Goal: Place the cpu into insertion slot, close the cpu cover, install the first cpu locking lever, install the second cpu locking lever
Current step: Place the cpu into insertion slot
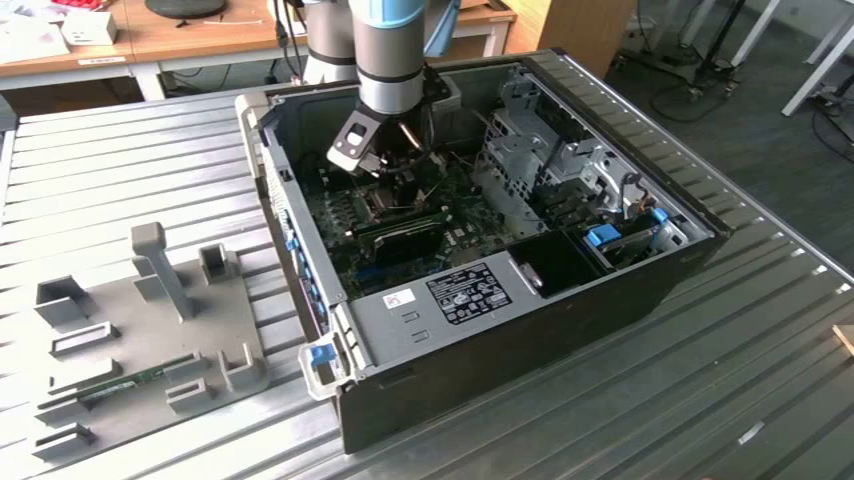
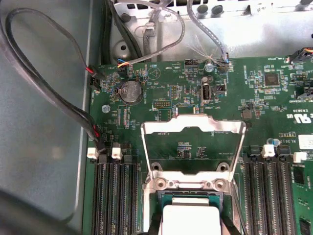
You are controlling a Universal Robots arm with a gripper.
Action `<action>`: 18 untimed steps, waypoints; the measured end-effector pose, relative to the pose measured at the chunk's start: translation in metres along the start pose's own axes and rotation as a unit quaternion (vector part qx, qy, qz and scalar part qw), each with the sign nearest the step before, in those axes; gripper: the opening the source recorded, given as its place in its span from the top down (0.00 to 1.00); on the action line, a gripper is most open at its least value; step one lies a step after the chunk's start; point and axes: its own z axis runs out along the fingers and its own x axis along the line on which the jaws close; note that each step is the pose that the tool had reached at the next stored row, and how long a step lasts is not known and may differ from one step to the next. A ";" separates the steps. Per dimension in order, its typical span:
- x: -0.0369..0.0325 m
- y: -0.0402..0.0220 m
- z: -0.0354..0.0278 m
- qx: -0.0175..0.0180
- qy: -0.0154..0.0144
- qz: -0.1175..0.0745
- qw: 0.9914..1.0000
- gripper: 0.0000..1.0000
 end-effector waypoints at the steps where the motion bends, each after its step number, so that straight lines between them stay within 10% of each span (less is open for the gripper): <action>1: 0.0001 0.0001 0.0004 0.000 0.000 0.000 1.000 0.45; 18: 0.0005 0.0015 -0.0179 0.000 0.000 0.000 1.000 0.40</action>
